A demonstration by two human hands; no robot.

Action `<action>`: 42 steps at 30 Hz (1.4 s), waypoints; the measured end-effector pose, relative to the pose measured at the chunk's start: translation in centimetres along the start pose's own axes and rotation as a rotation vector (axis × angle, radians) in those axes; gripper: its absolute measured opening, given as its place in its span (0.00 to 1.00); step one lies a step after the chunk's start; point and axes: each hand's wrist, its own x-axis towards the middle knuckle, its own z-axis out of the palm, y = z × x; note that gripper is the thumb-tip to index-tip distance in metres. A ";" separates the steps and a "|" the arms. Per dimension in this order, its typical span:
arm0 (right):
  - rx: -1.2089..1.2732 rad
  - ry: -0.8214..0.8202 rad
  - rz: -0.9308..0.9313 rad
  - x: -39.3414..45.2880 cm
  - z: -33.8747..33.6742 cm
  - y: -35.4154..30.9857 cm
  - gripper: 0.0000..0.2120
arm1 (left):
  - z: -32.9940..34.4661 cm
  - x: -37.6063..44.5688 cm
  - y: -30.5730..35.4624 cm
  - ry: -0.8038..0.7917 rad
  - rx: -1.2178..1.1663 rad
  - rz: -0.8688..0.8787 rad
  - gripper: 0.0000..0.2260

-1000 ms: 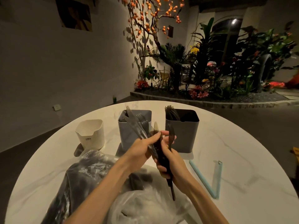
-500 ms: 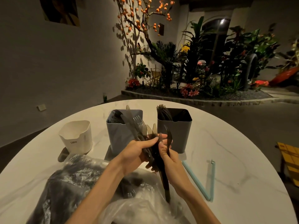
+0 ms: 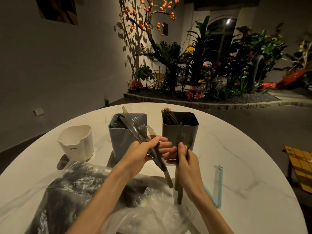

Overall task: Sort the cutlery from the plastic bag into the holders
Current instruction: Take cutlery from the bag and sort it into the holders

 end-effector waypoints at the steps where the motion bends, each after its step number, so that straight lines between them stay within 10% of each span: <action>1: 0.036 0.025 -0.011 0.0 -0.2 -0.2 0.20 | 0.0 0.0 0.2 0.006 0.020 0.026 0.12; 22: 0.383 0.090 0.110 0.2 -2.7 -2.4 0.13 | 1.1 -0.8 -1.4 -0.498 0.339 -0.304 0.11; 31: 0.842 0.307 0.139 1.4 -5.3 -3.1 0.11 | 0.4 0.1 -2.4 -0.201 0.386 -0.328 0.12; 42: 0.207 -0.512 0.250 0.0 -3.5 -2.4 0.14 | 2.4 -1.3 0.2 -0.087 0.065 0.058 0.09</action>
